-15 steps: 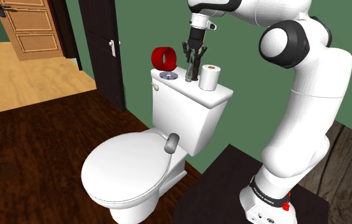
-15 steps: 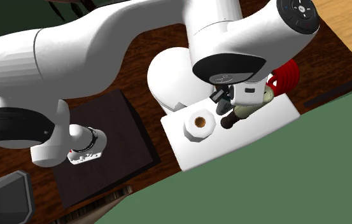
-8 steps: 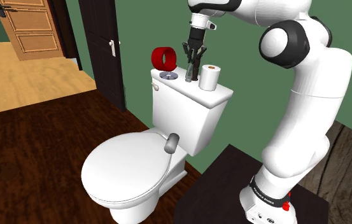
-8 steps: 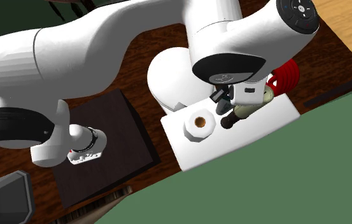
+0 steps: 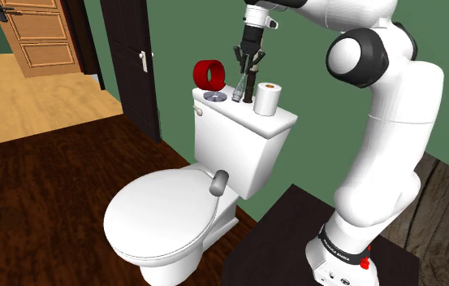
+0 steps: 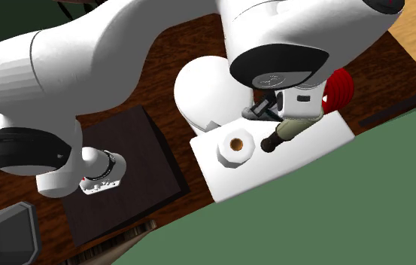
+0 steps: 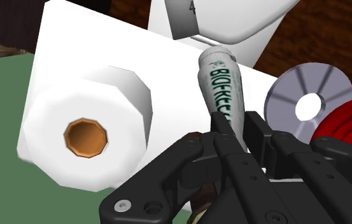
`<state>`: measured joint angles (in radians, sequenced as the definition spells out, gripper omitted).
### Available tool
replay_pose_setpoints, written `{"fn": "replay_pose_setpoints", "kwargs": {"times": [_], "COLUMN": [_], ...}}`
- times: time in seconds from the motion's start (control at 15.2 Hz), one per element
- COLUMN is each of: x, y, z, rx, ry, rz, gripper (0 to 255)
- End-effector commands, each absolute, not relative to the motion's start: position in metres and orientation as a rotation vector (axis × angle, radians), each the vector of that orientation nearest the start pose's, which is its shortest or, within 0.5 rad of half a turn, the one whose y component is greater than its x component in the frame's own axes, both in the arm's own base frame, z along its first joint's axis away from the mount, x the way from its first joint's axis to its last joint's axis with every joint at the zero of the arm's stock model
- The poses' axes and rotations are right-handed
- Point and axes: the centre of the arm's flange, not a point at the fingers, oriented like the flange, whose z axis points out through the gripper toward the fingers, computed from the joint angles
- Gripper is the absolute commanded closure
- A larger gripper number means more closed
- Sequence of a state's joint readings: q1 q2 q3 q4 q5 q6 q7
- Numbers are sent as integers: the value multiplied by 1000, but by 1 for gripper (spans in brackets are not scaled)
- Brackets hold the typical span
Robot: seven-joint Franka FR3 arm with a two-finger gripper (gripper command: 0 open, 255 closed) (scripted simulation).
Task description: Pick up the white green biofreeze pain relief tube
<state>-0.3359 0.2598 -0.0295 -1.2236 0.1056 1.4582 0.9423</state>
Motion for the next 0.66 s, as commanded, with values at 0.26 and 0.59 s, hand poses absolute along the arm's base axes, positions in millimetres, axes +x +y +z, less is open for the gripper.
{"fn": "replay_pose_setpoints", "kwargs": {"times": [0.26,0.59], "x": [586,586], "y": [-208,-208], "z": [656,672], "rx": [-2435,-2435], "ry": [1844,1844], "rz": [79,79], "gripper": [255,255]}}
